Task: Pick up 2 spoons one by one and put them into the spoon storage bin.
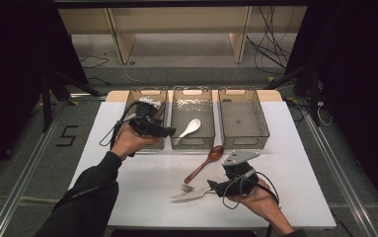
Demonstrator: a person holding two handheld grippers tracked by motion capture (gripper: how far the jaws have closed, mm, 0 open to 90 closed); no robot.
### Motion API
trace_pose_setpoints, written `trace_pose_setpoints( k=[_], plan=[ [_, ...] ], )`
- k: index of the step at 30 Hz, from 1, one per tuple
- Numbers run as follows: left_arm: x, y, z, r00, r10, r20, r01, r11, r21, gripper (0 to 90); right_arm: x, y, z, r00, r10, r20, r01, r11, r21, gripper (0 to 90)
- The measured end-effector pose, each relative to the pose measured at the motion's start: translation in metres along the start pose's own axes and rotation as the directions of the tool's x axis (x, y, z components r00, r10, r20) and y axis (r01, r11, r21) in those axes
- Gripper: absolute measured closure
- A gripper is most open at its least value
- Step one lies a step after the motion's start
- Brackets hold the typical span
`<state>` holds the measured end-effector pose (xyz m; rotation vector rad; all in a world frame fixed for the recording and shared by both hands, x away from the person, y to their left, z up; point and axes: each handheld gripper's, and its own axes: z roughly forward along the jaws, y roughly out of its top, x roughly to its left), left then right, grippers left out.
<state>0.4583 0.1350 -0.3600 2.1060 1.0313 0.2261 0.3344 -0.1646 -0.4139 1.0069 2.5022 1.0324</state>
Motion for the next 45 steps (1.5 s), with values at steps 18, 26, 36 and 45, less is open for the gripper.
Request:
trace_pose_setpoints(
  k=[18,26,36,45],
  plan=[
    [-0.013,-0.084,-0.043,0.9994,0.027,-0.022,-0.029,0.9971,-0.07,24.5,-0.003,0.019,0.028,0.9998,0.017,-0.004,-0.017,1.0,0.02,34.5],
    [-0.026,-0.101,-0.05,0.9988,0.049,-0.001,-0.049,0.994,-0.098,23.7,-0.01,0.029,0.053,0.998,0.059,0.023,-0.06,0.997,0.048,38.0],
    [-0.03,-0.116,-0.061,0.9991,0.043,-0.006,-0.043,0.9932,-0.108,23.5,-0.021,0.039,0.077,0.9981,0.056,0.025,-0.058,0.996,0.07,60.8],
    [-0.029,-0.127,-0.067,0.9993,0.035,-0.015,-0.036,0.9936,-0.107,23.7,-0.034,0.04,0.092,0.9982,0.038,0.047,-0.043,0.994,0.098,82.6]
  ],
)
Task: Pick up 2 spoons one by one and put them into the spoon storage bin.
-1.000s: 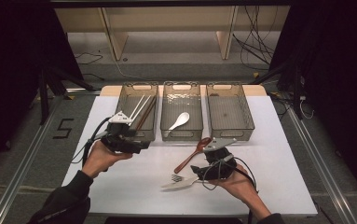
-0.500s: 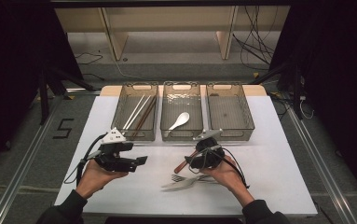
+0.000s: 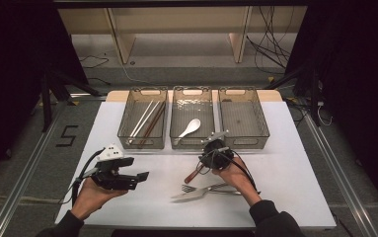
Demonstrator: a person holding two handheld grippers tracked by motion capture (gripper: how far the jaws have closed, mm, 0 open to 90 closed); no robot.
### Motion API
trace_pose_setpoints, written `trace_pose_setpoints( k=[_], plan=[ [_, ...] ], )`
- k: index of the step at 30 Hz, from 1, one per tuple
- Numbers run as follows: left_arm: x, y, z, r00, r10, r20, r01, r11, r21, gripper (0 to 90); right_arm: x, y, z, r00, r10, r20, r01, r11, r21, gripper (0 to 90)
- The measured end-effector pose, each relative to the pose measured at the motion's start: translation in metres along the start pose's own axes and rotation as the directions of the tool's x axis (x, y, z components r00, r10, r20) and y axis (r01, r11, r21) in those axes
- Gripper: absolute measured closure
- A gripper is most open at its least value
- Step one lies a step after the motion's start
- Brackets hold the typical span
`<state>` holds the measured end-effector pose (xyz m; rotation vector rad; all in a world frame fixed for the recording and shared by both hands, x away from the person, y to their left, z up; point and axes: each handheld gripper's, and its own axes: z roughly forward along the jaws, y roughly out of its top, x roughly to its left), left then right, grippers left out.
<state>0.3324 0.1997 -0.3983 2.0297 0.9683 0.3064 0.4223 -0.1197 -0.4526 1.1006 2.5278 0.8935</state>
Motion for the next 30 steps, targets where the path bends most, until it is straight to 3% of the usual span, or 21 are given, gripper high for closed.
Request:
trace_pose_setpoints(
  k=[4,15,20,30],
  plan=[
    [-0.002,-0.001,-0.001,1.0,0.008,-0.004,-0.008,1.0,-0.001,23.7,-0.007,0.0,0.008,0.9999,0.004,0.013,-0.004,1.0,0.019,89.2],
    [-0.003,-0.004,0.0,1.0,0.006,0.0,-0.006,1.0,0.005,23.8,-0.01,-0.001,0.021,0.9994,-0.006,0.033,0.004,0.999,0.052,89.0],
    [-0.005,-0.004,0.0,0.9998,0.019,0.0,-0.019,0.9998,0.006,23.9,-0.012,-0.002,0.022,0.999,0.009,0.043,-0.011,0.998,0.064,89.5],
    [-0.007,-0.004,0.0,0.9996,0.028,0.004,-0.028,0.9996,0.005,24.0,-0.017,-0.009,0.015,0.997,0.024,0.073,-0.034,0.99,0.139,89.8]
  ],
)
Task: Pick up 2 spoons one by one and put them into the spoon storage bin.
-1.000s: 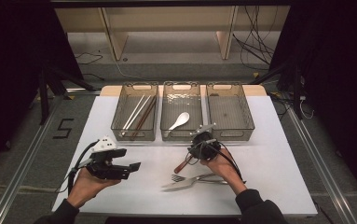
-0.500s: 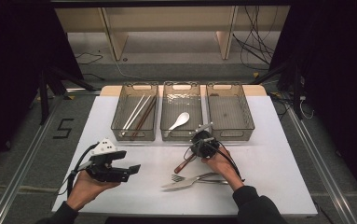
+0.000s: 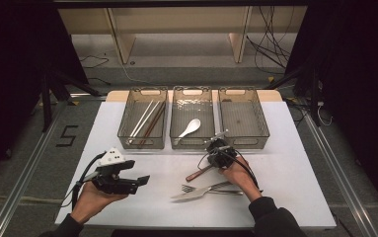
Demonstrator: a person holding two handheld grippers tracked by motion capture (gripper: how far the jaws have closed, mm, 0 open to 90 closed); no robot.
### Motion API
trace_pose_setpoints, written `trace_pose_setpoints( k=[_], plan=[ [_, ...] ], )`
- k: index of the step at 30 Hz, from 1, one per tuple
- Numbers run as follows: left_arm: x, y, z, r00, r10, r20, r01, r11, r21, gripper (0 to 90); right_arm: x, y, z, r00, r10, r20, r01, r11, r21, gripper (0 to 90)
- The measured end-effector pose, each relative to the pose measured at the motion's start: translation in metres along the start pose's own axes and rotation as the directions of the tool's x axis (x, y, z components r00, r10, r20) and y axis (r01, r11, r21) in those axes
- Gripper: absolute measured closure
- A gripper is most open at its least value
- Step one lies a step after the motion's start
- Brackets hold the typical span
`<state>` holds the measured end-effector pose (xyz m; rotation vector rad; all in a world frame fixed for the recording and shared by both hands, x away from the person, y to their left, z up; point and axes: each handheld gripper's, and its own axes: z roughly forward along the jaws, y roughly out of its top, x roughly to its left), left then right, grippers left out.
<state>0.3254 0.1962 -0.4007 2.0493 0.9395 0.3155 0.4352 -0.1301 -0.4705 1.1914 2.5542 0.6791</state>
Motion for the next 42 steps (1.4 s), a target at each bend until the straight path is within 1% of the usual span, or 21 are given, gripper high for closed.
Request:
trace_pose_setpoints(
  k=[4,8,10,11,13,17,20,22,26,30,32,33,34,35,36,37,38,39,40,41,42],
  plan=[
    [-0.001,0.0,0.0,1.0,-0.002,0.0,0.002,1.0,-0.002,24.0,0.001,-0.004,-0.005,1.0,0.002,0.002,-0.002,1.0,0.029,90.0],
    [0.0,0.0,-0.001,1.0,-0.001,0.002,0.001,1.0,-0.002,24.0,0.001,-0.008,-0.01,0.9999,0.012,-0.007,-0.012,0.999,0.051,90.0],
    [0.0,0.0,-0.002,1.0,0.0,0.002,0.0,1.0,-0.005,24.0,0.002,-0.011,-0.012,0.9999,0.008,-0.013,-0.007,0.997,0.073,90.0],
    [0.0,0.0,-0.002,1.0,-0.001,0.002,0.001,1.0,-0.007,24.0,0.002,-0.013,-0.012,0.9999,-0.001,-0.011,0.002,0.997,0.073,90.0],
    [0.0,-0.001,-0.002,1.0,-0.008,0.001,0.008,0.9999,-0.011,24.0,0.002,-0.015,-0.014,0.9999,-0.001,-0.017,0.002,0.997,0.074,89.9],
    [0.0,0.0,-0.002,1.0,-0.007,0.001,0.007,0.9999,-0.013,24.0,0.003,-0.017,-0.018,0.9996,-0.013,-0.023,0.014,0.998,0.065,88.6],
    [0.0,-0.001,-0.001,1.0,-0.001,0.002,0.001,1.0,-0.007,24.0,0.002,-0.017,-0.018,0.9995,-0.01,-0.029,0.012,0.998,0.061,87.9],
    [0.0,-0.001,-0.001,1.0,0.0,0.003,0.0,1.0,-0.005,24.0,0.002,-0.017,-0.017,0.9997,-0.013,-0.022,0.014,0.998,0.058,86.3],
    [0.0,-0.001,-0.001,1.0,-0.002,0.003,0.002,1.0,-0.007,24.0,0.0,-0.014,-0.015,0.9994,-0.021,-0.029,0.022,0.999,0.041,83.9],
    [0.0,0.0,-0.001,1.0,-0.001,0.005,0.001,1.0,-0.006,24.0,-0.001,-0.013,-0.014,0.9993,-0.017,-0.034,0.019,0.999,0.04,79.6],
    [0.0,0.0,-0.001,1.0,-0.001,0.005,0.001,1.0,-0.008,24.0,-0.002,-0.012,-0.017,0.9986,-0.03,-0.043,0.031,0.999,0.024,74.6],
    [0.0,0.0,-0.001,1.0,-0.001,0.004,0.001,1.0,-0.007,24.0,-0.003,-0.011,-0.02,0.9977,-0.04,-0.055,0.041,0.999,0.008,70.5],
    [0.0,-0.001,-0.001,1.0,-0.006,0.005,0.006,0.9999,-0.012,24.0,-0.003,-0.01,-0.023,0.9961,-0.055,-0.069,0.055,0.998,-0.002,64.4],
    [0.0,-0.001,-0.001,1.0,-0.006,0.005,0.006,0.9999,-0.012,24.0,-0.003,-0.008,-0.025,0.994,-0.071,-0.083,0.071,0.997,-0.002,57.4],
    [0.0,-0.001,-0.001,1.0,-0.006,0.004,0.006,0.9999,-0.014,24.0,-0.003,-0.007,-0.027,0.9902,-0.087,-0.109,0.088,0.996,0.013,50.9],
    [0.0,-0.001,-0.001,1.0,-0.005,0.004,0.005,0.9999,-0.012,24.0,-0.002,-0.006,-0.028,0.9851,-0.115,-0.127,0.118,0.993,0.017,47.1],
    [0.0,-0.001,-0.001,1.0,-0.005,0.003,0.005,0.9999,-0.015,24.0,0.0,-0.007,-0.029,0.9826,-0.141,-0.121,0.145,0.989,0.019,43.7],
    [0.0,0.0,-0.001,1.0,-0.003,0.002,0.003,0.9999,-0.015,24.0,0.002,-0.007,-0.029,0.979,-0.161,-0.124,0.165,0.986,0.023,40.6],
    [0.0,0.0,-0.002,1.0,-0.003,0.001,0.003,0.9999,-0.016,24.0,0.003,-0.007,-0.029,0.9741,-0.179,-0.139,0.184,0.982,0.029,39.5],
    [0.0,0.0,-0.002,1.0,-0.005,0.001,0.005,0.9999,-0.016,24.0,0.005,-0.007,-0.028,0.9693,-0.2,-0.143,0.207,0.978,0.034,38.2],
    [0.001,0.0,-0.002,1.0,-0.002,0.0,0.002,0.9998,-0.018,24.0,0.006,-0.008,-0.028,0.9669,-0.21,-0.145,0.218,0.975,0.04,37.1]
  ],
)
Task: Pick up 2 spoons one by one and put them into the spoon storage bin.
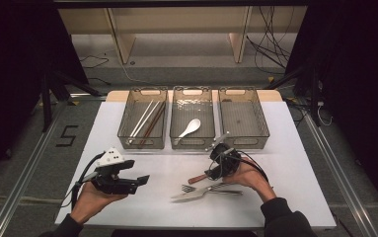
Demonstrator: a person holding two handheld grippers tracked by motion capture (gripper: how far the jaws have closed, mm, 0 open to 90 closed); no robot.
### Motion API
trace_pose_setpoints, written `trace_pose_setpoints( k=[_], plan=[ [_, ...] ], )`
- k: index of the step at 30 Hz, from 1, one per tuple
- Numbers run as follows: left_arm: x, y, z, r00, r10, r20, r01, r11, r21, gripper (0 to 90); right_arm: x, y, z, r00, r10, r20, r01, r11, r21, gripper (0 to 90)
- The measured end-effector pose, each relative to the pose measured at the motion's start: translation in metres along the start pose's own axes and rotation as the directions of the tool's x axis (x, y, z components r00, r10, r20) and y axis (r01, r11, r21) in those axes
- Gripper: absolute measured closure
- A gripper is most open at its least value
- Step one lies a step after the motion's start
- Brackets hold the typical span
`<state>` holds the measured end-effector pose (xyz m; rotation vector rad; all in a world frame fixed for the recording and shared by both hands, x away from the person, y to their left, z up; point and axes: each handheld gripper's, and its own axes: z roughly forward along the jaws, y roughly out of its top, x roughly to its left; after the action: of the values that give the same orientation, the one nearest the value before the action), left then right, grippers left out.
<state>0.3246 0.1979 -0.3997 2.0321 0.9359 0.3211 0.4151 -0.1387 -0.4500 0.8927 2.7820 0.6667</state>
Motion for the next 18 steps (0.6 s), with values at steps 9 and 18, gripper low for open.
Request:
trace_pose_setpoints(
  k=[9,18],
  plan=[
    [0.001,0.0,0.0,1.0,-0.001,-0.001,0.001,1.0,0.002,24.0,0.007,0.001,0.007,0.9945,-0.104,-0.016,0.105,0.993,0.053,35.2],
    [0.001,0.0,0.001,1.0,-0.002,-0.002,0.002,1.0,0.002,23.6,0.004,-0.001,0.013,0.993,-0.117,-0.015,0.118,0.989,0.086,35.2]
  ],
)
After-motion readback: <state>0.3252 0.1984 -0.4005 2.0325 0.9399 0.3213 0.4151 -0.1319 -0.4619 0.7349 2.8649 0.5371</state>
